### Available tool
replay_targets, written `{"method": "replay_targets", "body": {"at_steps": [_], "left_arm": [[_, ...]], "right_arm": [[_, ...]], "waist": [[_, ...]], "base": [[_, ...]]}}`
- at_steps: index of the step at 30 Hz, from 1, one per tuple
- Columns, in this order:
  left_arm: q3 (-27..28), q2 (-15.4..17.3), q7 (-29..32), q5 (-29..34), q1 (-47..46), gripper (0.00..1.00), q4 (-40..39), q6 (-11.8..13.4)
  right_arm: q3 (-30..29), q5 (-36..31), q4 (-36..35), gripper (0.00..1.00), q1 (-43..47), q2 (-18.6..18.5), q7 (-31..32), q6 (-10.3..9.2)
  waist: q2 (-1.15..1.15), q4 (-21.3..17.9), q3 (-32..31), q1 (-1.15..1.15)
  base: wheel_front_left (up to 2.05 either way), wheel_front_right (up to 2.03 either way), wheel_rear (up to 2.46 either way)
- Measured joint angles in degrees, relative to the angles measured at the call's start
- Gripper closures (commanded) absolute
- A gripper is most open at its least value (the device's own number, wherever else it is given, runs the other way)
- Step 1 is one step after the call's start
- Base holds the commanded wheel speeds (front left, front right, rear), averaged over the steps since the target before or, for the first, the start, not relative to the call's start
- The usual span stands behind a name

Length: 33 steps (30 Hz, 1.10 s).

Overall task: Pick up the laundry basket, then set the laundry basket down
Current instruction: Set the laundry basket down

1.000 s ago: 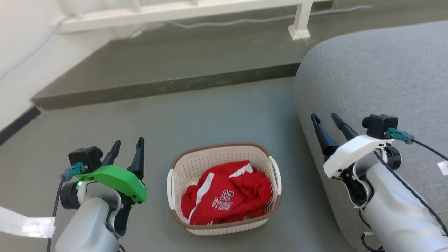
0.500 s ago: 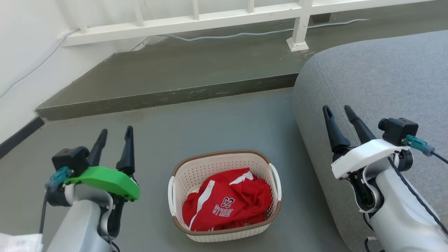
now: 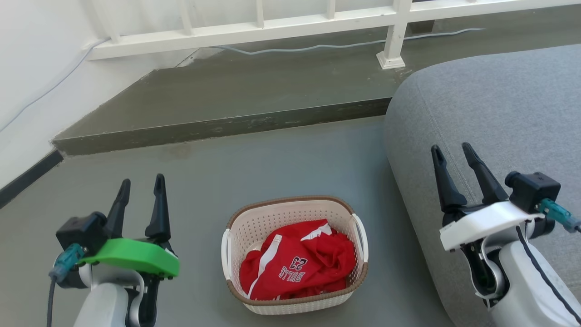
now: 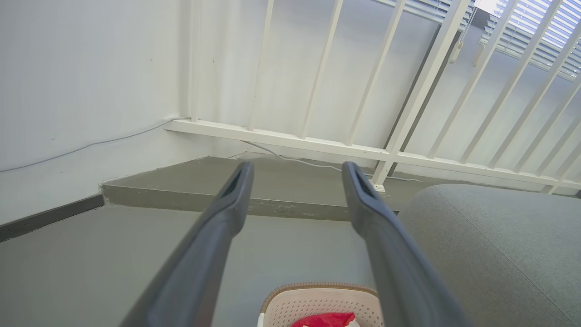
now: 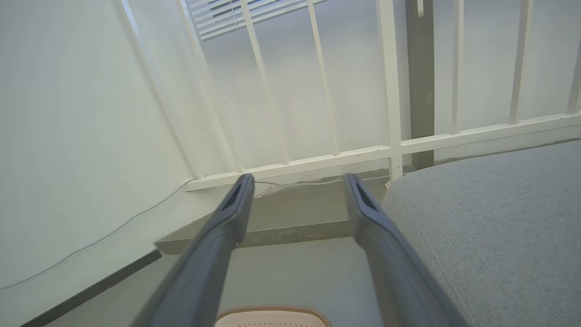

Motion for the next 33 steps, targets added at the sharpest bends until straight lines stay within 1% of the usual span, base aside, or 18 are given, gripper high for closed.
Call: {"method": "replay_targets", "body": {"at_steps": [1,4,10,24,29,33], "left_arm": [[0.11,-0.19,0.00,0.23,0.33,0.00,-0.35,-0.14],[0.29,-0.23,0.00,0.94,1.90,0.00,-1.22,-0.62],[0.27,-0.16,0.00,5.05,3.77,0.00,-1.93,-0.62],[1.42,-0.77,0.00,7.30,5.95,0.00,-3.97,-1.18],[1.75,-1.22,0.00,7.67,6.44,0.00,-4.49,-1.63],[1.88,-1.67,0.00,8.40,6.47,0.00,-5.09,-1.70]], "right_arm": [[-0.26,-0.54,-0.49,0.00,0.52,0.08,0.00,-0.31],[-0.91,-1.21,-1.41,0.00,2.07,0.23,0.00,-0.31],[-1.62,-2.18,-2.72,0.00,4.38,0.96,0.00,-0.31],[-2.96,-4.71,-5.10,0.00,6.73,1.90,0.00,-0.19],[-3.27,-5.08,-5.57,0.00,7.01,2.42,0.00,0.31],[-3.64,-5.49,-5.95,0.00,7.84,2.89,0.00,0.34]], "waist": [[0.00,0.03,0.01,0.00],[0.00,0.08,0.05,0.00],[0.00,0.09,0.17,0.00],[0.00,0.34,0.52,0.00],[0.00,0.49,0.59,0.00],[0.00,0.53,0.69,0.00]], "base": [[0.00,0.00,0.00],[0.00,0.00,0.00],[0.00,0.00,0.00],[0.00,0.00,0.00],[0.00,0.00,0.00],[0.00,0.00,0.00]]}}
